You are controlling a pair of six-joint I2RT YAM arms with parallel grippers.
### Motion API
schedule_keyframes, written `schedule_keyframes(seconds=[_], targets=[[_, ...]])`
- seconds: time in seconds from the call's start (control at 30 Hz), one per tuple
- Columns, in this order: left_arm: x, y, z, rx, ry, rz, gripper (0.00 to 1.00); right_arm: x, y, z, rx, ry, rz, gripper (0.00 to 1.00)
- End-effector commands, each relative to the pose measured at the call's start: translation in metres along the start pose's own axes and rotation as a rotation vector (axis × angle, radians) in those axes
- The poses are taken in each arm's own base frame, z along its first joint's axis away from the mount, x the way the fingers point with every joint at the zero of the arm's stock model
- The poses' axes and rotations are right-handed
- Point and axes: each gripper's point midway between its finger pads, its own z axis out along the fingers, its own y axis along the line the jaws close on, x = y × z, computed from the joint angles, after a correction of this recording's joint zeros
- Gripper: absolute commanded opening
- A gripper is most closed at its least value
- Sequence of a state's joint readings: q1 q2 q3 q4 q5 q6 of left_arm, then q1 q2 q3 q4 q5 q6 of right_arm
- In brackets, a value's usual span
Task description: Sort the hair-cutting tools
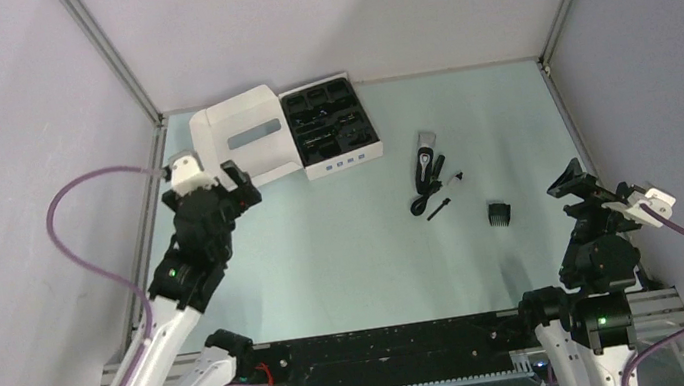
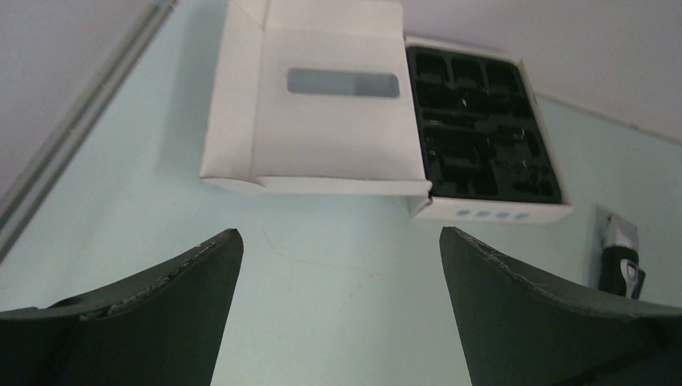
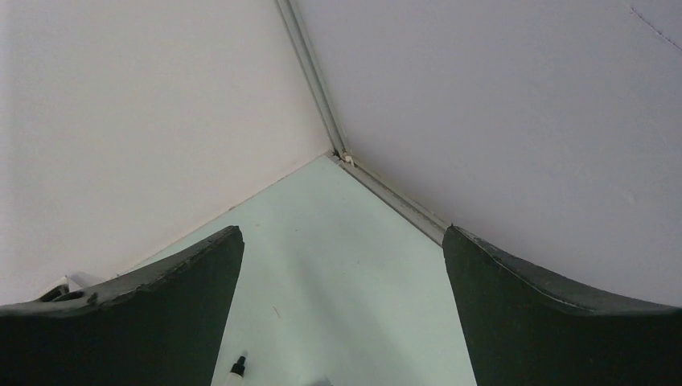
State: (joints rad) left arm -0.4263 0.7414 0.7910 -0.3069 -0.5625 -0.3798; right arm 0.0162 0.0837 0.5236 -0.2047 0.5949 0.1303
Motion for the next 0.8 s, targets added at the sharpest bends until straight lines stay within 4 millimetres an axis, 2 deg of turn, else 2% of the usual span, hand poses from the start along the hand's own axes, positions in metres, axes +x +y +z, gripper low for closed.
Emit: schedule_keyframes(seconds=[0.0,0.1,0.13,0.17,0.2,0.23,0.27,0.3,0.33,0.37,0.47,0.5,0.53,0.57,0.6,0.63,0.67,0.7,0.73,0.77], targets=[[-0.003,-0.039,0.017,0.076,0.100,-0.035,1.00,-0.011,0.001,-0.003,-0.009,-0.037,0.046,0.99],[0.010,-0.068,0.042,0.095,0.222,-0.031,1.00,-0.011,0.004,-0.004,-0.022,-0.035,0.051,0.99],[0.028,-0.076,0.056,0.086,0.288,-0.017,1.00,-0.011,0.005,-0.004,-0.031,-0.033,0.054,0.99],[0.017,-0.086,0.060,0.099,0.293,-0.024,1.00,-0.010,0.007,-0.005,-0.042,-0.031,0.056,0.99],[0.037,-0.093,0.072,0.093,0.366,0.002,1.00,-0.010,0.010,-0.005,-0.054,-0.030,0.059,0.99],[0.026,-0.106,0.079,0.112,0.361,-0.008,1.00,-0.010,0.012,-0.006,-0.067,-0.029,0.063,0.99],[0.048,-0.112,0.092,0.108,0.430,0.023,1.00,-0.011,0.012,-0.007,-0.072,-0.029,0.062,0.99],[0.044,-0.124,0.105,0.120,0.435,0.023,1.00,-0.011,0.013,-0.008,-0.079,-0.030,0.065,0.99],[0.058,-0.131,0.115,0.130,0.478,0.046,1.00,-0.011,0.014,-0.008,-0.082,-0.029,0.063,0.99],[0.047,-0.143,0.122,0.155,0.462,0.039,1.00,-0.010,0.014,-0.008,-0.086,-0.027,0.062,0.99],[0.060,-0.174,0.155,0.213,0.499,0.053,1.00,-0.009,0.017,-0.009,-0.102,-0.021,0.064,0.99],[0.063,-0.181,0.159,0.236,0.513,0.050,1.00,-0.009,0.019,-0.009,-0.111,-0.020,0.064,0.99],[0.070,-0.191,0.172,0.249,0.525,0.054,1.00,-0.009,0.020,-0.010,-0.117,-0.018,0.064,0.99],[0.090,-0.196,0.181,0.261,0.572,0.063,1.00,-0.009,0.021,-0.010,-0.126,-0.016,0.063,0.99],[0.084,-0.206,0.186,0.283,0.562,0.054,1.00,-0.008,0.022,-0.010,-0.128,-0.014,0.061,0.99],[0.104,-0.209,0.193,0.295,0.607,0.058,0.99,-0.008,0.023,-0.010,-0.133,-0.012,0.060,0.99],[0.101,-0.217,0.198,0.313,0.602,0.051,1.00,-0.008,0.023,-0.010,-0.137,-0.011,0.059,0.99],[0.119,-0.221,0.204,0.328,0.640,0.052,1.00,-0.008,0.024,-0.010,-0.139,-0.010,0.058,0.99],[0.118,-0.228,0.208,0.351,0.637,0.045,1.00,-0.007,0.024,-0.011,-0.142,-0.008,0.058,0.99],[0.136,-0.232,0.212,0.371,0.677,0.047,1.00,-0.007,0.025,-0.010,-0.143,-0.007,0.059,0.99]])
